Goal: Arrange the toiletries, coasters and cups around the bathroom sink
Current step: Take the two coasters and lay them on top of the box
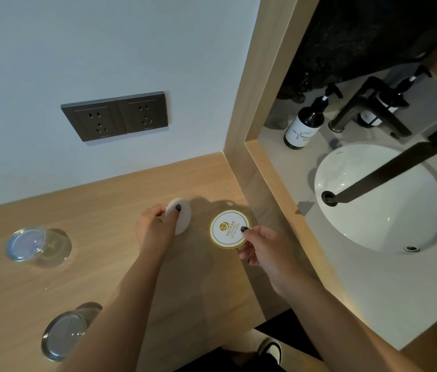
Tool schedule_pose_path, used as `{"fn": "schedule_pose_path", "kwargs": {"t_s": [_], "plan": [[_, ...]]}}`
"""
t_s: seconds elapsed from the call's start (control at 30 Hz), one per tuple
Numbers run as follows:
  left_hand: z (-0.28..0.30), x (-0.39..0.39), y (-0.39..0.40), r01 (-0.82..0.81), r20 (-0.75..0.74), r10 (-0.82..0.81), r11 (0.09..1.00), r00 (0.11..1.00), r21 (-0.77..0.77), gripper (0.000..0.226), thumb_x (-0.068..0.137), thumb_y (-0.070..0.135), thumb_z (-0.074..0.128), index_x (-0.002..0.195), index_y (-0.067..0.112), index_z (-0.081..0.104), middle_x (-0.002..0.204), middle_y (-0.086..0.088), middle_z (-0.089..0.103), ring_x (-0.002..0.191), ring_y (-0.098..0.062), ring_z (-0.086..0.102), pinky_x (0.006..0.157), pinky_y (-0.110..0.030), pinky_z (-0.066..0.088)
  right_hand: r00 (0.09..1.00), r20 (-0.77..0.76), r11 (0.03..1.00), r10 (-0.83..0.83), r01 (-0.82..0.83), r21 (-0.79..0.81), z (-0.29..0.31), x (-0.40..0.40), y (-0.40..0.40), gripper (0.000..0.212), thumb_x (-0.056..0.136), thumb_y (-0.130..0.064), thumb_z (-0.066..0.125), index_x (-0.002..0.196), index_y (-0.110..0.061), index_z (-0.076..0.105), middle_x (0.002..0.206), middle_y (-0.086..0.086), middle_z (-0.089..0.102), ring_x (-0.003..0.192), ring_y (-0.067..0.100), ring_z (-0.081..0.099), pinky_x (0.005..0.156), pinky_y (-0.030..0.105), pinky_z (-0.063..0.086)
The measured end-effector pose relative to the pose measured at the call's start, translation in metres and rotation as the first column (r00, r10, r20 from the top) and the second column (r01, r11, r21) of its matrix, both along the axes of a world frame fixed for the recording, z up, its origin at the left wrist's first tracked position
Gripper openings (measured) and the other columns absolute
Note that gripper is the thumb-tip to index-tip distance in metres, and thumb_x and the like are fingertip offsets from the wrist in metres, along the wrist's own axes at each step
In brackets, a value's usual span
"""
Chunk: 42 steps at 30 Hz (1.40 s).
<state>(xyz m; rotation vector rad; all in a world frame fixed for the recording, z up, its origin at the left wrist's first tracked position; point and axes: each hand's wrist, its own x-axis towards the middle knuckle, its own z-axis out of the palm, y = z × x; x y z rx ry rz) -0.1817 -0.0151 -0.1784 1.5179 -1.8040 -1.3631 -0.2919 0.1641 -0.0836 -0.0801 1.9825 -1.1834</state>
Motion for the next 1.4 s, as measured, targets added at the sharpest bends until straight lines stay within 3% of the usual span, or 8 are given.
{"fn": "schedule_pose_path", "kwargs": {"t_s": [0.2, 0.3, 0.4, 0.63, 0.77, 1.07, 1.27, 1.4], "plan": [[0.064, 0.009, 0.058, 0.047, -0.296, -0.025, 0.997, 0.955, 0.068, 0.026, 0.089, 0.026, 0.066, 0.066, 0.012, 0.064, 0.056, 0.002, 0.046, 0.052, -0.010, 0.038, 0.047, -0.020, 0.031, 0.999, -0.010, 0.992, -0.030, 0.029, -0.124, 0.017, 0.007, 0.023, 0.008, 0.094, -0.013, 0.055, 0.098, -0.013, 0.062, 0.077, 0.007, 0.073, 0.056, 0.010, 0.066, 0.053, 0.022, 0.048], [0.084, 0.016, 0.093, 0.018, -0.387, 0.019, 0.996, 0.922, 0.091, 0.018, 0.090, 0.021, 0.066, 0.077, 0.008, 0.070, 0.055, -0.002, 0.055, 0.050, -0.008, 0.048, 0.049, -0.018, 0.039, 0.995, -0.098, 0.988, -0.036, 0.020, -0.156, 0.024, 0.010, 0.047, 0.018, 0.092, -0.010, 0.056, 0.107, -0.020, 0.058, 0.077, 0.005, 0.074, 0.056, 0.011, 0.067, 0.052, 0.023, 0.048], [0.098, 0.021, 0.133, -0.004, -0.436, 0.062, 0.991, 0.898, 0.133, 0.010, 0.092, 0.016, 0.061, 0.090, 0.013, 0.071, 0.062, 0.005, 0.071, 0.063, -0.001, 0.064, 0.061, -0.014, 0.050, 0.984, -0.167, 0.976, -0.063, 0.026, -0.214, 0.034, 0.010, 0.079, 0.032, 0.090, -0.004, 0.055, 0.112, -0.027, 0.057, 0.073, 0.006, 0.073, 0.054, 0.015, 0.066, 0.048, 0.021, 0.049], [0.122, 0.003, 0.254, 0.112, -0.559, 0.068, 0.953, 0.826, 0.282, 0.036, 0.102, 0.021, 0.037, 0.100, 0.007, 0.069, 0.099, -0.007, 0.075, 0.100, -0.021, 0.069, 0.086, -0.029, 0.054, 0.976, -0.176, 0.954, -0.129, 0.074, -0.289, 0.048, 0.004, 0.196, 0.022, 0.095, -0.002, 0.051, 0.095, -0.016, 0.067, 0.085, 0.008, 0.071, 0.053, 0.009, 0.065, 0.050, 0.020, 0.052], [0.141, -0.018, 0.339, 0.212, -0.568, -0.059, 0.955, 0.821, 0.207, 0.019, 0.094, 0.006, 0.055, 0.101, 0.007, 0.072, 0.098, -0.002, 0.076, 0.095, -0.011, 0.069, 0.082, -0.021, 0.054, 0.946, -0.150, 0.925, -0.286, 0.232, -0.301, 0.055, -0.001, 0.278, 0.025, 0.095, 0.003, 0.048, 0.093, -0.012, 0.067, 0.082, 0.005, 0.068, 0.046, 0.007, 0.061, 0.048, 0.018, 0.052], [0.179, -0.060, 0.500, 0.391, -0.611, -0.294, 0.920, 0.735, 0.027, 0.035, 0.084, -0.011, 0.060, 0.101, 0.018, 0.069, 0.094, 0.011, 0.075, 0.088, -0.006, 0.071, 0.066, -0.009, 0.051, 0.866, -0.137, 0.805, -0.480, 0.373, -0.461, 0.093, -0.015, 0.445, 0.012, 0.094, -0.006, 0.055, 0.099, -0.005, 0.066, 0.075, 0.010, 0.068, 0.059, 0.013, 0.066, 0.049, 0.019, 0.049], [0.209, -0.083, 0.553, 0.543, -0.635, -0.441, 0.839, 0.634, -0.040, 0.044, 0.084, -0.015, 0.058, 0.113, 0.018, 0.061, 0.085, 0.019, 0.074, 0.072, -0.008, 0.072, 0.063, -0.014, 0.054, 0.794, -0.211, 0.758, -0.571, 0.411, -0.506, 0.106, -0.029, 0.500, 0.015, 0.086, -0.004, 0.065, 0.076, -0.014, 0.069, 0.071, 0.004, 0.067, 0.062, 0.011, 0.057, 0.047, 0.018, 0.049], [0.217, -0.111, 0.560, 0.537, -0.636, -0.434, 0.843, 0.638, -0.036, 0.044, 0.083, -0.009, 0.064, 0.112, 0.024, 0.062, 0.090, 0.003, 0.073, 0.070, -0.009, 0.071, 0.062, -0.020, 0.056, 0.779, -0.221, 0.752, -0.587, 0.424, -0.504, 0.109, -0.043, 0.521, 0.017, 0.084, -0.002, 0.067, 0.070, -0.012, 0.068, 0.063, 0.003, 0.062, 0.052, 0.008, 0.053, 0.047, 0.017, 0.047]]}}
